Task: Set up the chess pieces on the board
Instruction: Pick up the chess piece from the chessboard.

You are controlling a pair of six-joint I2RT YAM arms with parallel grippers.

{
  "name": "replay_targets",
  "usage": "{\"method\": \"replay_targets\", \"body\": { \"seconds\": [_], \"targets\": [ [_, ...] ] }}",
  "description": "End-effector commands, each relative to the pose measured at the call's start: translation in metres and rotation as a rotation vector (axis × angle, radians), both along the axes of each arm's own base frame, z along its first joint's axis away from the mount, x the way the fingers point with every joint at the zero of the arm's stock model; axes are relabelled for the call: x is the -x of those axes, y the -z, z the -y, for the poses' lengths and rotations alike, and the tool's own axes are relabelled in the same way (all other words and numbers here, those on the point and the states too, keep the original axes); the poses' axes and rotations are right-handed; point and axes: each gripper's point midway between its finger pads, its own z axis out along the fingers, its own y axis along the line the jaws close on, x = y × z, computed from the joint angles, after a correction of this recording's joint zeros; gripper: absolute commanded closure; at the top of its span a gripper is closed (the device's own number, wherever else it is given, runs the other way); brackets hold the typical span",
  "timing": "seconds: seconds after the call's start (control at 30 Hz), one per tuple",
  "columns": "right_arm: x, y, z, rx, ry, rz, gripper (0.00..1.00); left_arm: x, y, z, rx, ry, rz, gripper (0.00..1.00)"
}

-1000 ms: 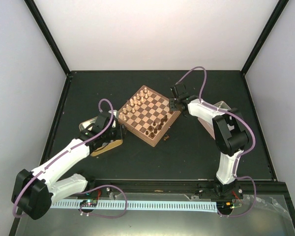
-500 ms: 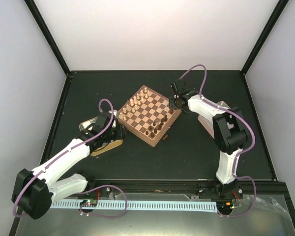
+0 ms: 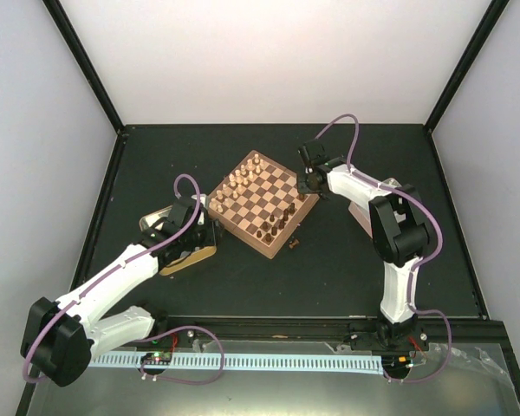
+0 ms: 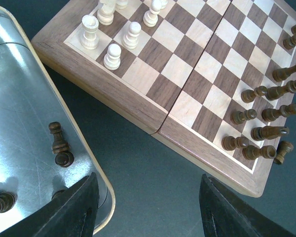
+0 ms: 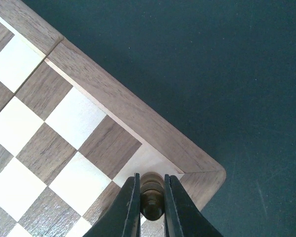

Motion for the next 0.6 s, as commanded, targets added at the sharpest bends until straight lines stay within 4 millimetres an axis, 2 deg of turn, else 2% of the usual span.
{"method": "replay_targets", "body": {
  "seconds": [0.0,0.17,0.3,0.43,0.57],
  "targets": [
    [-0.005,-0.007,0.006,0.023,0.015,0.017,0.97,-0.008,-0.019,0.003,0.02,-0.013,0.038,0.42],
    [0.002,-0.034,0.01,0.011,0.02,0.062,0.98,-0.009,-0.021,0.002,0.02,-0.015,0.045,0.42],
    [0.019,-0.053,0.016,0.002,0.02,0.087,0.97,-0.01,-0.022,0.003,0.024,-0.016,0.051,0.42],
    [0.04,-0.058,0.012,0.002,-0.01,0.072,0.97,-0.011,-0.024,0.004,0.03,-0.019,0.058,0.43],
    [0.061,-0.06,-0.007,-0.038,-0.074,0.053,0.97,-0.012,-0.026,0.003,0.032,-0.021,0.065,0.42]
  ]
}}
